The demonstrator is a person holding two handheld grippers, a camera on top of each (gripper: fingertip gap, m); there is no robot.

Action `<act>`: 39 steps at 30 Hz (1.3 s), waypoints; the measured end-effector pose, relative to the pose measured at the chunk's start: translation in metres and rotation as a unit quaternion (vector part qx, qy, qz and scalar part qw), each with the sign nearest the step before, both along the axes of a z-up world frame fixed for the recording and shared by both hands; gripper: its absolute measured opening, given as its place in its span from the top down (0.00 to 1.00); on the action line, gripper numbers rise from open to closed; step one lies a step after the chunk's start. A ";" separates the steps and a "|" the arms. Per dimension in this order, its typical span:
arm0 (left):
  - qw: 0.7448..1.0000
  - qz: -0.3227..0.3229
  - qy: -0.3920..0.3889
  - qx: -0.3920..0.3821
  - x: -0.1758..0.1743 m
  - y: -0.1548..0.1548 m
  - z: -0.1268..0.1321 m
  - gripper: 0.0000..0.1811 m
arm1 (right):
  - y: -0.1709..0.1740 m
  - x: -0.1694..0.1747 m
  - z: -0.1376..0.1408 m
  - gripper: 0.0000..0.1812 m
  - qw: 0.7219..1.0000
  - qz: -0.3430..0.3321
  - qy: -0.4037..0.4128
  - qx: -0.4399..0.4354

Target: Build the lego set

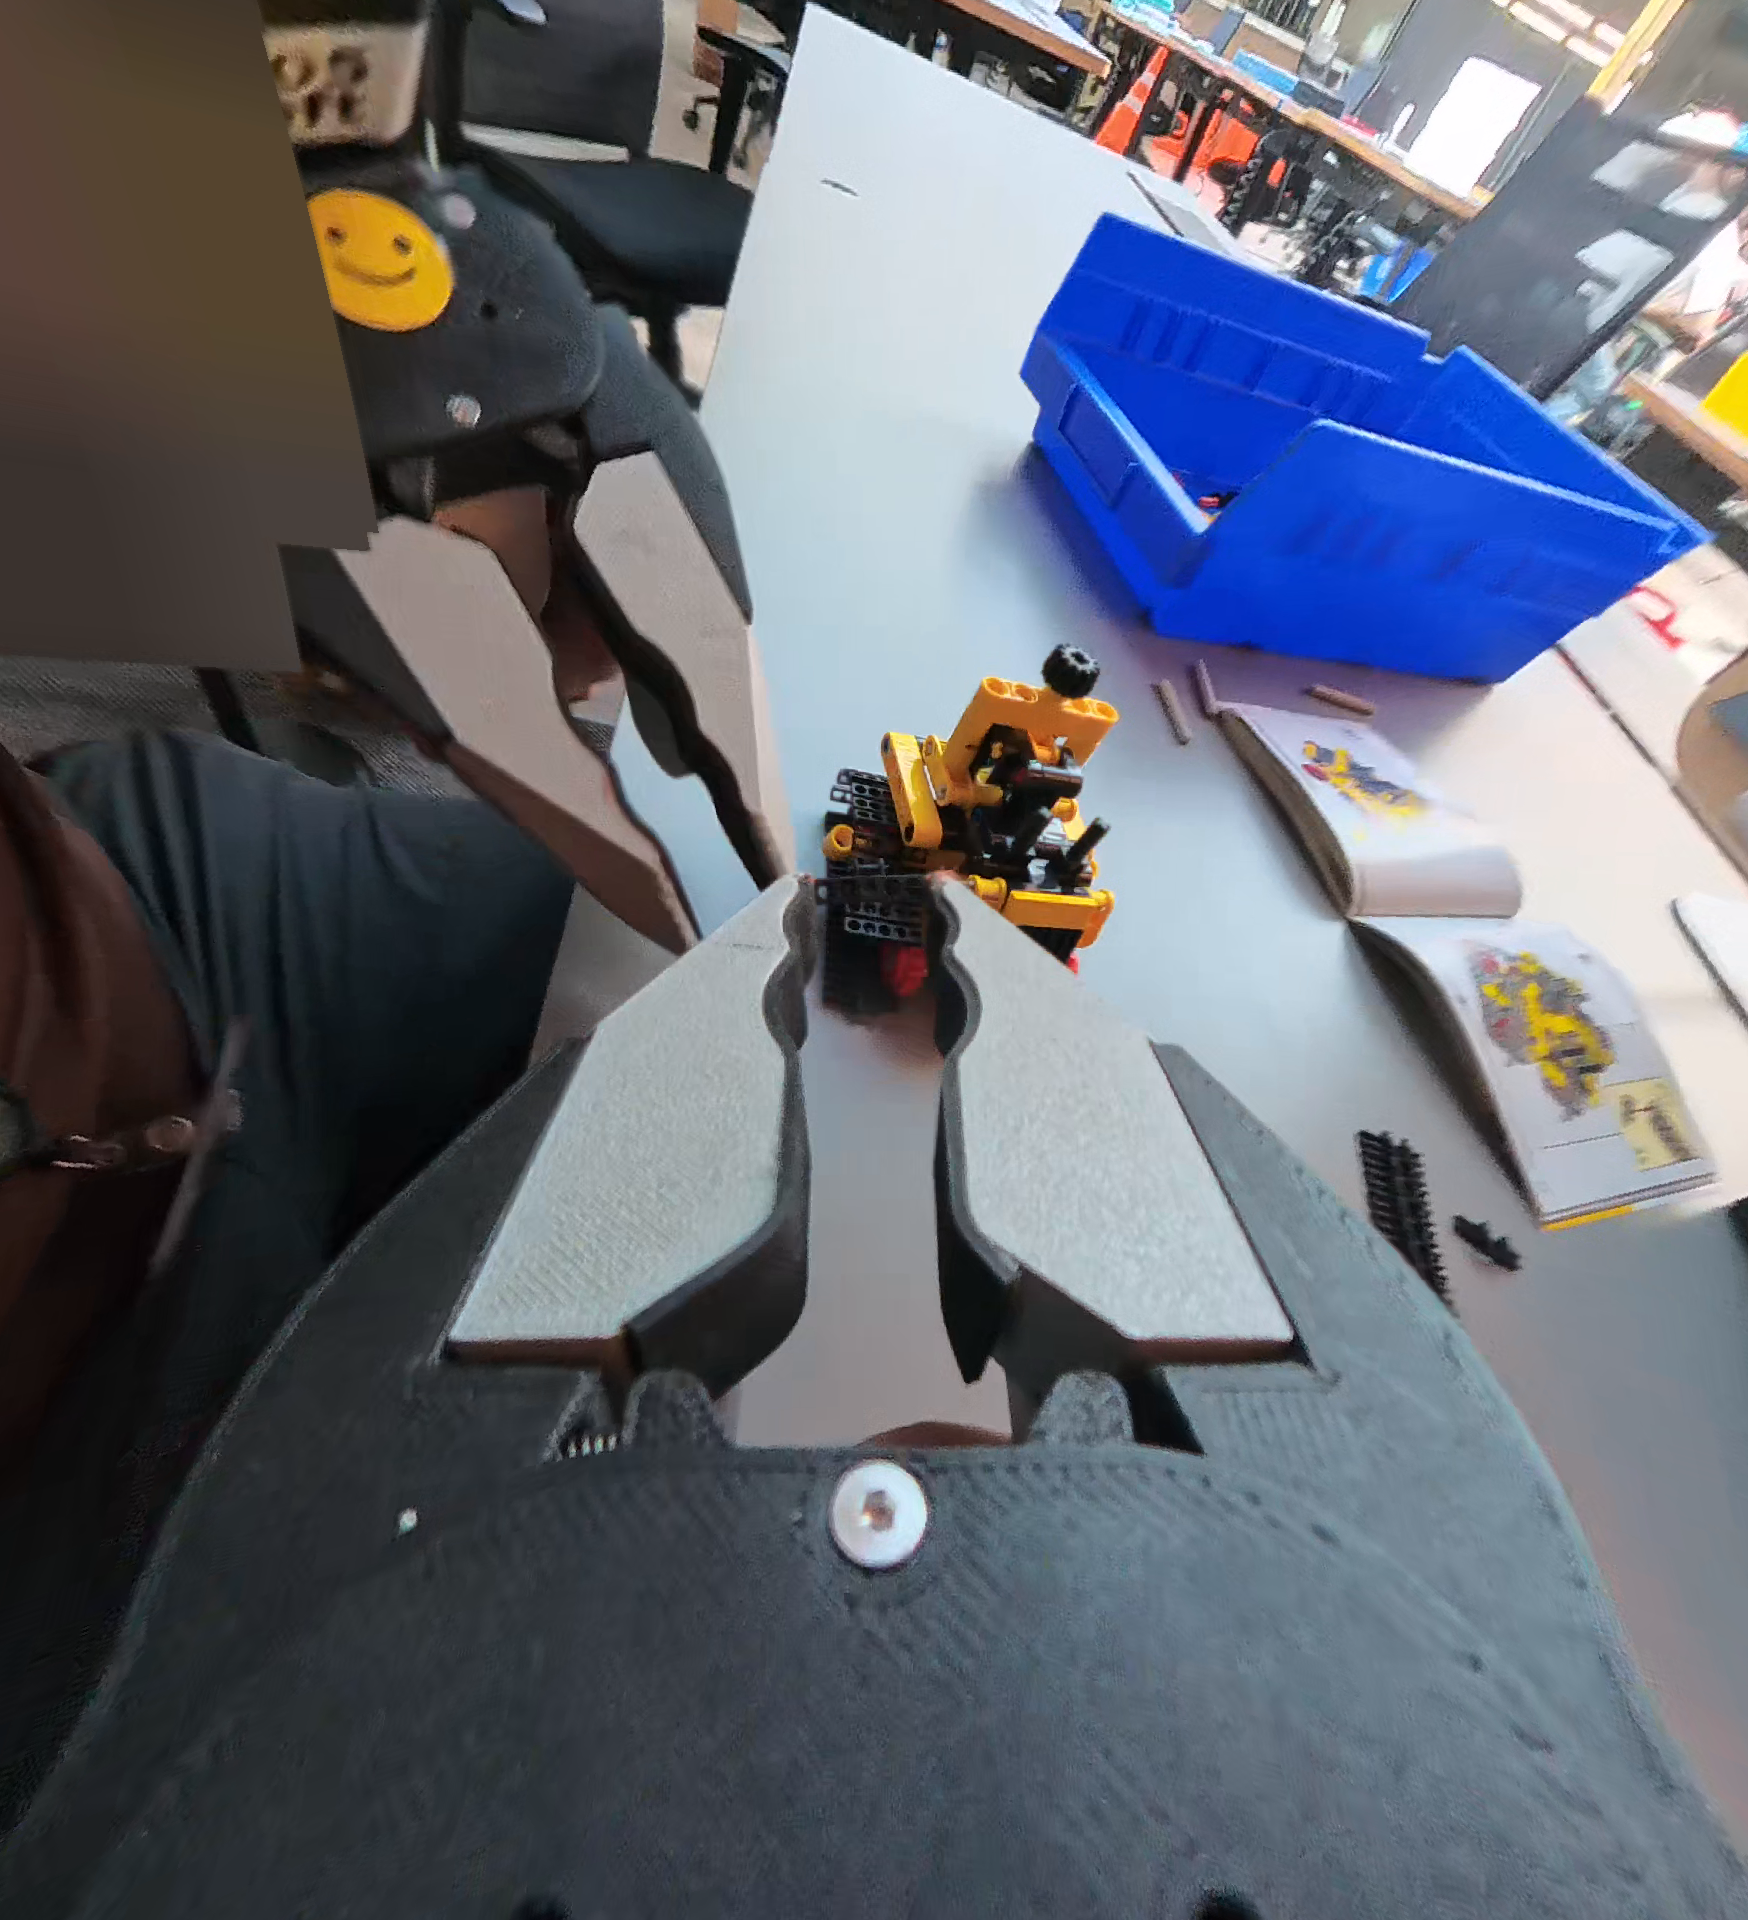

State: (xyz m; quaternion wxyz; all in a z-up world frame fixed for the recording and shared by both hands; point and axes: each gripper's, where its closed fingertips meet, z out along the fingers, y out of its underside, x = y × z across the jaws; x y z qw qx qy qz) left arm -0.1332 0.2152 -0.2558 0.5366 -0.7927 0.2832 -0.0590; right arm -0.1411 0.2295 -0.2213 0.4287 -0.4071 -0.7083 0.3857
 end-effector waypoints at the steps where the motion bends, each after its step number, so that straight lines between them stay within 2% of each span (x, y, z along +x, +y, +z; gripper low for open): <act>1: 1.000 0.002 -0.018 -0.005 -0.002 0.000 0.002 0.91 | 0.000 0.000 -0.001 0.90 1.000 -0.004 0.003 0.023; 8: 0.980 -0.032 -0.189 -0.058 0.006 -0.004 0.022 0.87 | -0.006 0.000 0.002 0.90 0.988 -0.018 0.044 0.146; 11: 0.969 -0.038 -0.235 -0.068 0.005 -0.002 0.030 0.87 | -0.010 0.000 -0.002 0.90 0.982 -0.015 0.043 0.185; 19: 0.960 -0.038 -0.261 -0.089 0.006 0.002 0.032 0.91 | -0.012 0.000 -0.006 0.90 0.973 -0.019 0.044 0.227; 21: 0.960 -0.030 -0.263 -0.092 0.002 0.004 0.029 0.97 | -0.014 0.000 -0.006 0.90 0.974 -0.014 0.044 0.222; 23: 0.957 -0.030 -0.271 -0.100 0.001 0.005 0.028 0.98 | -0.013 0.000 -0.009 0.90 0.975 -0.015 0.036 0.220; 32: 0.963 -0.012 -0.247 -0.109 -0.003 0.008 0.019 0.99 | -0.009 -0.005 -0.020 0.90 0.977 -0.023 0.010 0.214; 39: 0.963 -0.009 -0.242 -0.115 -0.003 0.008 0.014 1.00 | -0.004 -0.007 -0.030 0.95 0.976 -0.032 -0.017 0.215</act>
